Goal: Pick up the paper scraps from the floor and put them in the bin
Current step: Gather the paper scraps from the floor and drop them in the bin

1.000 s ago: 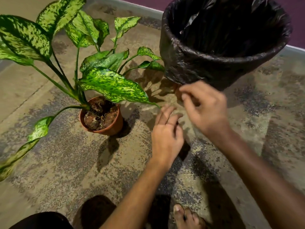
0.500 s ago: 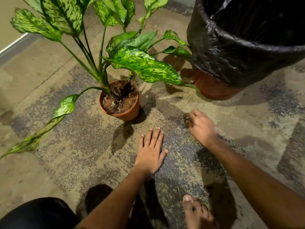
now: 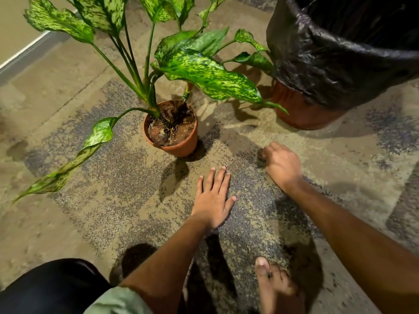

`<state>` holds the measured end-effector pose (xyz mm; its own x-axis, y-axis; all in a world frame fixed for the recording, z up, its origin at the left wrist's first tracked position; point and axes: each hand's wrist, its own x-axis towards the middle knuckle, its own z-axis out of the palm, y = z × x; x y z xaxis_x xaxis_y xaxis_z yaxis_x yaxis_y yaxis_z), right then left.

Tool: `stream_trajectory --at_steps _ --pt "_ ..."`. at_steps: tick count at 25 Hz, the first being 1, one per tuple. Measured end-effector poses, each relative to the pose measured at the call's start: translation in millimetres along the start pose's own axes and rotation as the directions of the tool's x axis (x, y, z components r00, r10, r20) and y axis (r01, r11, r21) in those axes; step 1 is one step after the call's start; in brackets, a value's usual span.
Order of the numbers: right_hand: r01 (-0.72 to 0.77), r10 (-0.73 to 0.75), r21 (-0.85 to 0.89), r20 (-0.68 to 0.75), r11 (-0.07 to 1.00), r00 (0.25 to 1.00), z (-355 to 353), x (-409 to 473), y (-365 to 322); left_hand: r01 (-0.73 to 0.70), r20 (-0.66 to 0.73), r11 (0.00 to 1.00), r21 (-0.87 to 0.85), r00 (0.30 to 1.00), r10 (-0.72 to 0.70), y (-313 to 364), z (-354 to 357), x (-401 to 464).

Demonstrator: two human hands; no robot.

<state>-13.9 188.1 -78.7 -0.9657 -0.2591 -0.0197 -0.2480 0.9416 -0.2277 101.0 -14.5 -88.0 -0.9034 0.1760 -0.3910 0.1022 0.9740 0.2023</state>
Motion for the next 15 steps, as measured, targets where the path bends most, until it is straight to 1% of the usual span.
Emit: stream_trajectory --at_steps 1,3,4,5,6,7,8,9,10,11,12,13,14,15 --pt "-0.026 0.026 0.037 0.023 0.999 0.999 -5.6 -5.5 -7.8 0.000 0.007 1.000 -0.001 1.000 0.000 -0.1 -0.5 0.5" --pt "0.000 0.002 0.184 -0.009 0.983 1.000 -28.2 -15.4 -30.7 0.001 0.018 1.000 -0.003 1.000 -0.001 0.0 -0.5 1.3" --pt "0.010 0.006 0.262 -0.059 0.965 0.998 -50.8 -12.7 -41.7 -0.001 0.023 1.000 0.000 1.000 0.001 -0.5 -0.6 1.6" --pt "0.022 0.014 0.318 -0.113 0.948 0.994 -87.8 -5.1 -51.5 -0.003 0.030 1.000 0.001 1.000 0.003 -1.0 -1.1 1.7" --pt "0.069 0.008 0.350 -0.214 0.934 0.977 -125.4 -1.0 -58.2 -0.007 0.039 1.000 -0.003 0.999 0.007 -1.5 -0.9 1.7" --pt "0.126 0.003 0.366 -0.332 0.922 0.943 -160.3 0.0 -60.7 -0.010 0.050 1.000 -0.008 0.999 0.011 -1.8 -1.5 1.7" --pt "0.159 0.028 0.380 -0.443 0.911 0.896 -186.8 -1.1 -61.7 -0.015 0.060 1.000 -0.012 0.998 0.016 -2.5 -2.1 1.9" --pt "0.098 0.100 0.426 -0.419 0.900 0.903 -187.2 -19.1 -64.2 -0.019 0.067 1.000 -0.016 0.998 0.020 -2.8 -2.9 1.7" --pt "-0.046 0.189 0.470 -0.261 0.881 0.947 -164.7 -52.8 -65.0 -0.023 0.071 1.000 -0.017 0.997 0.024 -2.9 -3.1 2.0" --pt "-0.291 0.326 0.459 0.003 0.840 0.946 -130.0 -104.6 -73.8 -0.026 0.073 1.000 -0.018 0.997 0.027 -3.1 -3.7 1.9" --pt "-0.495 0.476 0.304 0.141 0.814 0.868 -88.4 -149.3 -72.3 -0.029 0.075 0.999 -0.017 0.997 0.030 -3.4 -3.7 2.2" --pt "-0.545 0.486 0.136 0.313 0.827 0.816 -59.7 -180.2 -67.8 -0.031 0.076 0.999 -0.017 0.997 0.033 -3.5 -3.4 2.7" --pt "-0.595 0.438 0.160 0.534 0.787 0.723 -23.6 -213.3 -64.4 -0.032 0.074 0.999 -0.016 0.997 0.034 -3.5 -3.0 3.1" --pt "-0.705 0.475 0.193 0.616 0.683 0.629 -5.9 -234.4 -77.8 -0.033 0.071 0.999 -0.016 0.997 0.034 -3.7 -2.7 3.2"
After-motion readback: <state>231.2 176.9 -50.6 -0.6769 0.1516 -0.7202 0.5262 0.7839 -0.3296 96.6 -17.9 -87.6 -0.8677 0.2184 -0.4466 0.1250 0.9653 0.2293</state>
